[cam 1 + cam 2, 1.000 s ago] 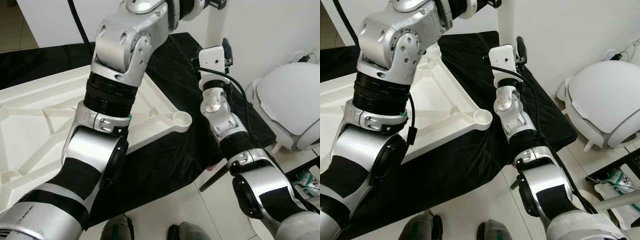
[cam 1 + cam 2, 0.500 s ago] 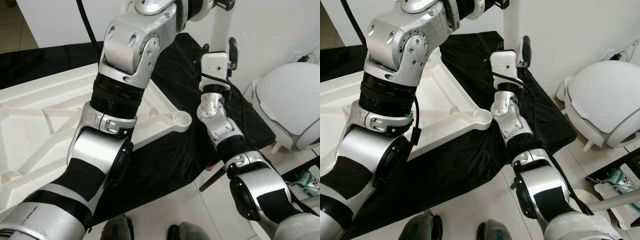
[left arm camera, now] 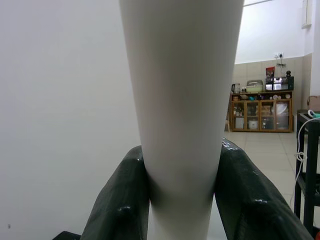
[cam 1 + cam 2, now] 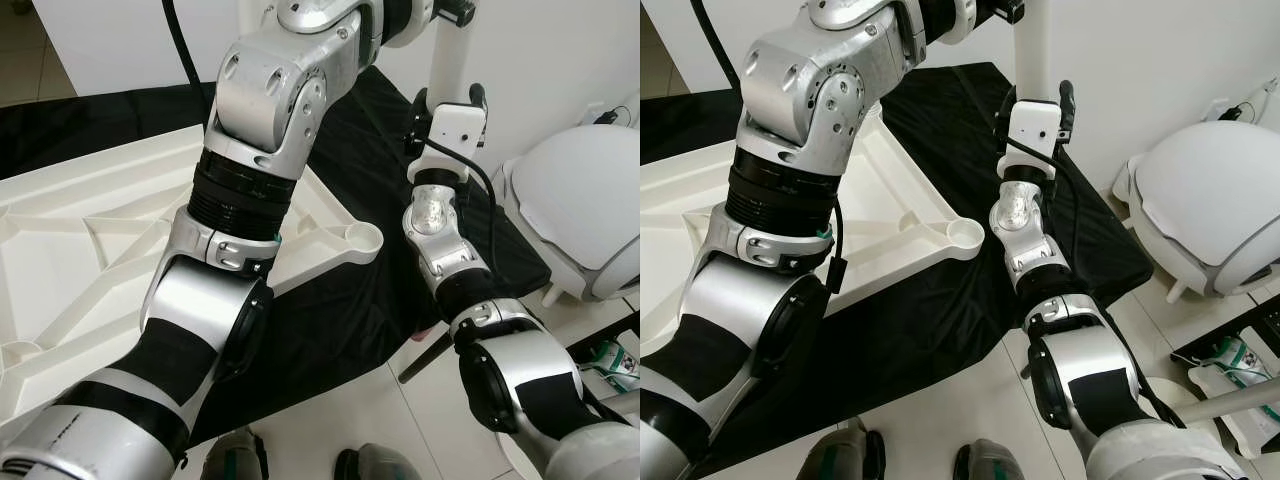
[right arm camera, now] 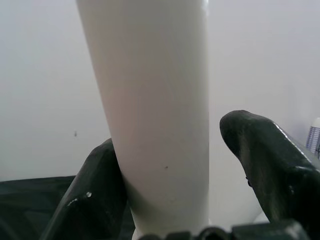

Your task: Building children table

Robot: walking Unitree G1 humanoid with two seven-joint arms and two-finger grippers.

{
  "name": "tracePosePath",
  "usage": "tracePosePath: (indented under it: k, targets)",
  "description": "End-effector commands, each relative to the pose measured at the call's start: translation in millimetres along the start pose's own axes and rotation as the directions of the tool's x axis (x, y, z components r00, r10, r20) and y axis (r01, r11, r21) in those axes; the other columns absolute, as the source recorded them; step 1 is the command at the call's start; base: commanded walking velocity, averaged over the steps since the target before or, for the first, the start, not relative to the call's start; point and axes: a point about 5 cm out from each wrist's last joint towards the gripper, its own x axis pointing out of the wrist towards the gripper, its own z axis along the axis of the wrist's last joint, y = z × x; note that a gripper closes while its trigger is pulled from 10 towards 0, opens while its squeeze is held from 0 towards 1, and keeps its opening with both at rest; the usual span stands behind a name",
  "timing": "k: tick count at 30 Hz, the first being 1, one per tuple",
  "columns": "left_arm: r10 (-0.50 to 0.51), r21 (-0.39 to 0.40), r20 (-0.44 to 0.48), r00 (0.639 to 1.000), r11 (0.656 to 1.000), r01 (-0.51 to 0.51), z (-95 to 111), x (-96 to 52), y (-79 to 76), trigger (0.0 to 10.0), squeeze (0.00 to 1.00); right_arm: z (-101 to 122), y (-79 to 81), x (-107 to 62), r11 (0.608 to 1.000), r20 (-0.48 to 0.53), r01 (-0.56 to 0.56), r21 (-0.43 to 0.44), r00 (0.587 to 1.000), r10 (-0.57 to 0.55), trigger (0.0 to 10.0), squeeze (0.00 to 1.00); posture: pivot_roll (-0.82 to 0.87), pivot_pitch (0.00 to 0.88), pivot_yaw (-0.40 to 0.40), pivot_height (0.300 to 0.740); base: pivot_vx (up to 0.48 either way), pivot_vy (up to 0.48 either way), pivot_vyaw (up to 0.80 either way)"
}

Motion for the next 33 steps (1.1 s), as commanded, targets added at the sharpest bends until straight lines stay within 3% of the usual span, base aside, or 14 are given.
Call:
tracePosePath:
  k: [1,5,6,7,8,9,10,23,24,26,27,33]
  targets:
    - [0.169,0.03,0.037,0.985,0.985,-0.17,11,-2.1,11.6,10.0,0.0,-16,-14.2,0.4,0.999,-0.075,0.045,-0.022,0.996,-0.047,10.0,0.0,0.0,0.0,-0.025,0.74,0.0,0.0,0.0]
    - [0.166,0.029,0.037,0.985,0.985,-0.167,11,-2.2,11.6,10.0,0.0,-16,-15.6,2.7,0.999,-0.075,0.041,-0.03,0.996,-0.043,10.0,0.0,0.0,0.0,-0.026,0.74,0.0,0.0,0.0]
    - [0.164,0.03,0.037,0.986,0.986,-0.165,11,-2.2,11.5,10.0,0.0,-14,-16.6,4.8,0.998,-0.056,0.038,-0.042,0.998,-0.04,9.1,0.0,0.0,0.0,-0.026,0.74,0.0,0.0,0.0]
    - [0.164,0.03,0.037,0.986,0.986,-0.165,11,-2.2,11.5,10.0,0.0,-14,-16.6,4.8,0.998,-0.056,0.038,-0.042,0.998,-0.04,9.1,0.0,0.0,0.0,-0.026,0.74,0.0,0.0,0.0]
    - [0.162,0.031,0.036,0.986,0.986,-0.163,11,-2.0,11.7,10.0,0.0,-12,-17.5,6.7,0.998,-0.05,0.038,-0.043,0.998,-0.04,3.5,0.0,0.0,0.0,-0.026,0.74,0.0,0.0,0.0]
    - [0.162,0.031,0.036,0.986,0.986,-0.163,11,-2.0,11.7,10.0,0.0,-12,-17.5,6.7,0.998,-0.05,0.038,-0.043,0.998,-0.04,3.5,0.0,0.0,0.0,-0.026,0.74,0.0,0.0,0.0]
    - [0.161,0.032,0.034,0.986,0.986,-0.162,11,-2.1,12.0,10.0,0.0,-11,-18.2,8.1,0.998,-0.041,0.035,-0.047,0.998,-0.037,0.0,0.0,0.0,0.0,-0.026,0.74,0.0,0.0,0.0]
    - [0.164,0.037,0.018,0.986,0.986,-0.165,3,-1.4,19.3,10.0,0.0,-14,-15.7,4.8,0.997,-0.018,-0.016,-0.074,1.0,0.015,0.0,0.0,0.0,0.0,-0.023,0.74,0.0,0.0,0.0]
    - [0.167,0.037,0.014,0.986,0.985,-0.167,0,-0.6,22.1,10.0,0.0,-14,-14.5,3.7,0.997,-0.015,-0.027,-0.07,1.0,0.026,1.3,0.0,0.0,0.0,-0.022,0.74,0.0,0.0,0.0]
    - [0.167,0.037,0.014,0.986,0.985,-0.167,0,-0.6,22.1,10.0,0.0,-14,-14.5,3.7,0.997,-0.015,-0.027,-0.07,1.0,0.026,1.3,0.0,0.0,0.0,-0.022,0.74,0.0,0.0,0.0]
    - [0.165,0.032,0.01,0.986,0.986,-0.165,-2,0.5,23.8,10.0,1.0,-15,-12.4,1.6,0.997,-0.025,-0.043,-0.058,0.999,0.041,10.0,0.0,0.0,0.0,-0.022,0.74,0.0,0.0,0.0]
    - [0.146,0.016,0.01,0.989,0.989,-0.146,-6,2.8,23.3,10.0,1.0,-18,-8.8,-2.3,0.998,-0.057,-0.066,-0.018,0.996,0.065,10.0,0.0,0.0,0.0,-0.021,0.74,0.0,0.0,0.0]
